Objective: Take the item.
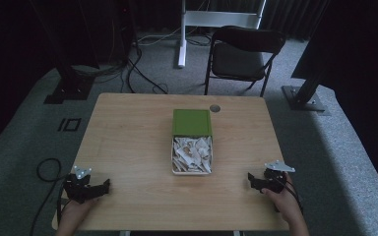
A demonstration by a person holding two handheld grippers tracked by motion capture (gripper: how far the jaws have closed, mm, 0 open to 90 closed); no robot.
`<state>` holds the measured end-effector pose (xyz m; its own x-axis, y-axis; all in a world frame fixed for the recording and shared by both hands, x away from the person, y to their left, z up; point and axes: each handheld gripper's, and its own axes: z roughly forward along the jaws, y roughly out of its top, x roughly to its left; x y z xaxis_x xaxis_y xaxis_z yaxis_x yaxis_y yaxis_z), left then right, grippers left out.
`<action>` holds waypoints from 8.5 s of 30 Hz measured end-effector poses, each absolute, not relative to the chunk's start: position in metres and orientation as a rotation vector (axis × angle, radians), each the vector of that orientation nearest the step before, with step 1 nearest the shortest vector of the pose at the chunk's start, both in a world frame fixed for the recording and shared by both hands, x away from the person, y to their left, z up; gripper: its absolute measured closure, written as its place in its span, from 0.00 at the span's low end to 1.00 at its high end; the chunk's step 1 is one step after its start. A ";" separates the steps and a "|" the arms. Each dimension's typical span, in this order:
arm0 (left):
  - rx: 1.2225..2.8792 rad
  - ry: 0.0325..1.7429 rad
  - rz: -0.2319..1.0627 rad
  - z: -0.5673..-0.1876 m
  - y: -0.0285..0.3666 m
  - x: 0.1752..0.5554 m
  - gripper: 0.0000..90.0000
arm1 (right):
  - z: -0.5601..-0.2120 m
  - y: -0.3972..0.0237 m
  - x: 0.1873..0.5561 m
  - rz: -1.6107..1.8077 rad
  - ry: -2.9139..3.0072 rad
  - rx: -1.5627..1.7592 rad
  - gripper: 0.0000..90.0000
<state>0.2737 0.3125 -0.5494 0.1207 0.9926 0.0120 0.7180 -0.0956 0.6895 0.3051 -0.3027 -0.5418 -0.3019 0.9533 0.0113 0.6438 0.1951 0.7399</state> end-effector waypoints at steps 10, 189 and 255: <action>1.874 1.650 0.673 -0.549 0.313 0.274 0.01 | -0.520 -0.287 0.307 0.936 2.048 1.408 0.21; 1.871 1.651 0.672 -0.549 0.312 0.274 0.01 | -0.512 -0.202 0.467 1.096 1.885 1.446 0.84; 1.871 1.651 0.672 -0.549 0.312 0.274 0.01 | -0.538 -0.273 0.378 0.974 1.857 1.528 0.15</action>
